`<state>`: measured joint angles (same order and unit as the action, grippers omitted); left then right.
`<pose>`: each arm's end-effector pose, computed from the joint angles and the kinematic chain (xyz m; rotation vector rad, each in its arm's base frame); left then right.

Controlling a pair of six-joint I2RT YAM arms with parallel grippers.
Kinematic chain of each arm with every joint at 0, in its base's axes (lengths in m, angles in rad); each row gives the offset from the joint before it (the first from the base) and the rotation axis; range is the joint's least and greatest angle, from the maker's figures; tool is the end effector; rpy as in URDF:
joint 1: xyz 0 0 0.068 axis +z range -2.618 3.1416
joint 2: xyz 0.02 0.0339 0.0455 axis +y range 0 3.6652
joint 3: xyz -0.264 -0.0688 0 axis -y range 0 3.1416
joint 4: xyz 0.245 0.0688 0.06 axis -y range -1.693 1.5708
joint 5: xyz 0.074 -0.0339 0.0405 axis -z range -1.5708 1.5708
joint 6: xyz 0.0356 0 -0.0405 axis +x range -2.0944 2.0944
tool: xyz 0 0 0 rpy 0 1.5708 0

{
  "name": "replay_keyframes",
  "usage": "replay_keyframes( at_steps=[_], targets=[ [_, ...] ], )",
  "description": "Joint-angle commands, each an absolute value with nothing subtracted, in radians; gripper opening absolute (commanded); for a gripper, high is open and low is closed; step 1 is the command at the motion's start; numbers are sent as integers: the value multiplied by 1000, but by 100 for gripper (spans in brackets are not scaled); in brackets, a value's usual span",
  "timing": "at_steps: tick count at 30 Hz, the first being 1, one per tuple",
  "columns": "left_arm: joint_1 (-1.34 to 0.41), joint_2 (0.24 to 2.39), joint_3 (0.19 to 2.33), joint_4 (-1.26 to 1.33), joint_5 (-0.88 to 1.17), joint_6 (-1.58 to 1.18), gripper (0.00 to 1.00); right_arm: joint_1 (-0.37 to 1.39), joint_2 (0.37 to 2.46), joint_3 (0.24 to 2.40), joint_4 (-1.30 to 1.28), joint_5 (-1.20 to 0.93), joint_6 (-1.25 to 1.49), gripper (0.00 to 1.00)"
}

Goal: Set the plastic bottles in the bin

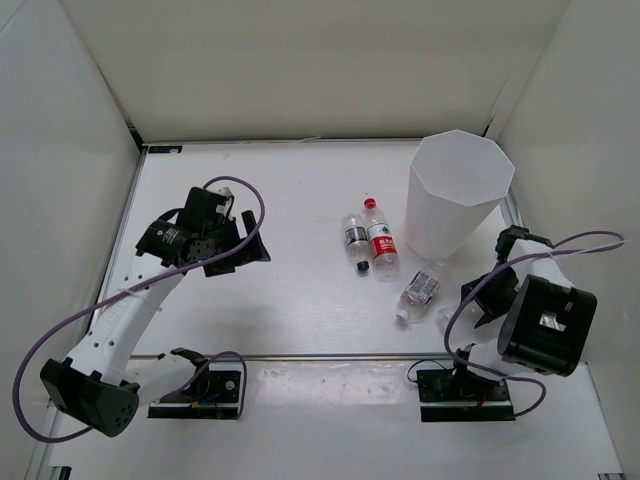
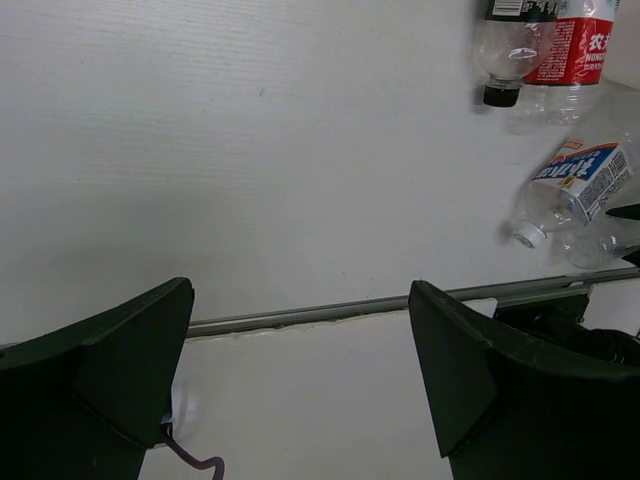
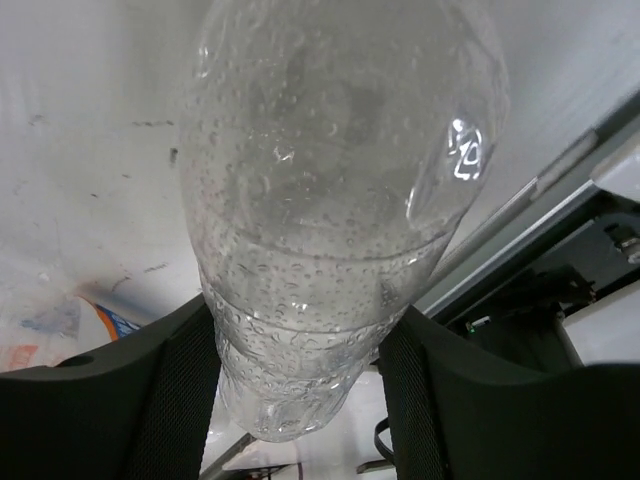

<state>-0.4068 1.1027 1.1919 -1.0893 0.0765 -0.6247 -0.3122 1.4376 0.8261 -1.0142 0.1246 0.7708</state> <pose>0.1814 -0.0811 0.3385 -0.2579 2.6303 -0.4703 0.2023 -0.0699 0.1745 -1.5982 -2.6674 0.2083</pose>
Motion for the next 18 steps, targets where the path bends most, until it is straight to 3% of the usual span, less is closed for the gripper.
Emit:
replay_keyframes(
  at_steps=[1, 9, 11, 15, 18],
  targets=[
    [-402, 1120, 1201, -1074, 121, -620, 100, -322, 1367, 805, -1073, 127, 794, 43],
    [-402, 1161, 1235, -1043, 112, -611, 100, -322, 1045, 954, -1353, 14, 850, 31],
    [-402, 1172, 1246, -1043, 112, -611, 100, -322, 1020, 1127, -1463, 5, 822, 29],
    [-402, 1181, 1246, -1043, 121, -601, 100, -347, 967, 1458, -1463, -156, 749, 18],
    [-402, 1181, 1246, -1043, 121, -592, 100, -347, 998, 1679, -1463, -199, 798, 17]
  ],
)
